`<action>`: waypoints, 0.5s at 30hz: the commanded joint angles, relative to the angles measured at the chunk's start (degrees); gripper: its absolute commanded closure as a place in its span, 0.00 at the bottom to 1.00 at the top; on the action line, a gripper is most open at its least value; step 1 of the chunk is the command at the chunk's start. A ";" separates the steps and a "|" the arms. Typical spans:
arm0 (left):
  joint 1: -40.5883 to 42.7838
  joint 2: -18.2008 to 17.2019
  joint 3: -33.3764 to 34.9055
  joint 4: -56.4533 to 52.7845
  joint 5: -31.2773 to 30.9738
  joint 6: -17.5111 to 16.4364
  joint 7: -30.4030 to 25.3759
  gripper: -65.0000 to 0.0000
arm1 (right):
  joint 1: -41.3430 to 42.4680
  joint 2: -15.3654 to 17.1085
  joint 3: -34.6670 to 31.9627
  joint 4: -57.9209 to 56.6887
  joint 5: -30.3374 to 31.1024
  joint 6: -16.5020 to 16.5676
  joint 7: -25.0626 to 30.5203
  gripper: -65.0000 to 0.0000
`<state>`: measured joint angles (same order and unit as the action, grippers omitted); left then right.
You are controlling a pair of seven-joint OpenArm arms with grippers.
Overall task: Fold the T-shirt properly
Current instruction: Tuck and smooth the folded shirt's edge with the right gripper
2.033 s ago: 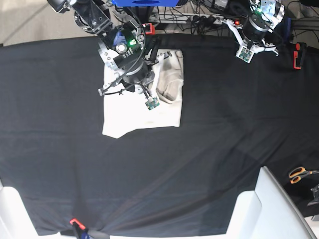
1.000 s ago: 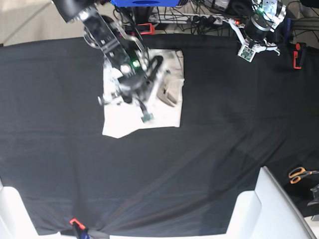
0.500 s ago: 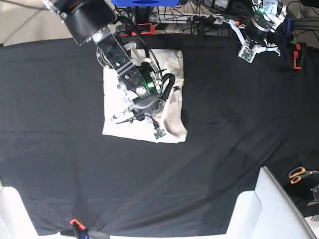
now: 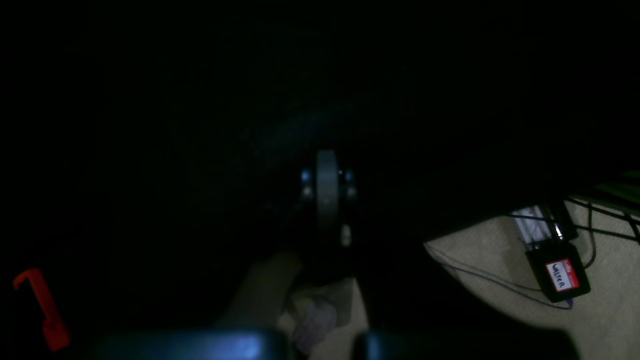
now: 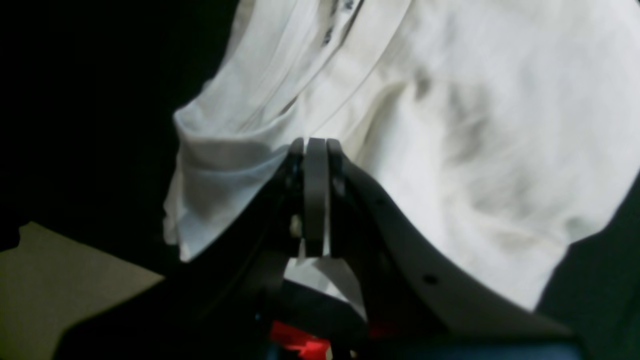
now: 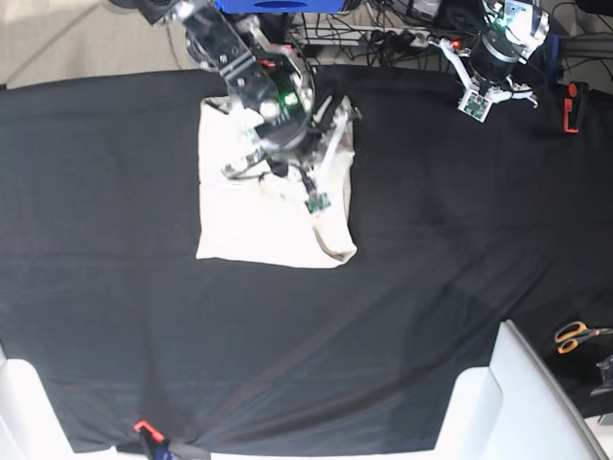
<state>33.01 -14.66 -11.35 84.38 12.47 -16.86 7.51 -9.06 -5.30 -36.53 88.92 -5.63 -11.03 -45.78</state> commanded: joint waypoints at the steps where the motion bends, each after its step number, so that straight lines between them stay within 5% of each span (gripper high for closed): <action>1: 0.35 -0.51 -0.03 0.68 0.15 0.20 -0.26 1.00 | 0.31 -0.63 0.01 0.09 -0.48 -0.09 2.04 1.00; 11: 0.35 -0.51 -0.38 0.68 0.15 0.20 -0.17 1.00 | 0.31 -0.63 -0.17 -2.64 -0.39 0.35 3.01 1.00; 15: -0.88 -0.51 -0.03 0.59 0.15 0.20 -0.17 1.00 | 0.93 -0.28 0.09 -3.17 6.64 6.76 3.10 1.00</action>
<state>32.16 -14.63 -11.25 84.36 12.51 -16.88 7.99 -8.75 -5.02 -36.38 85.01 1.67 -3.81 -43.51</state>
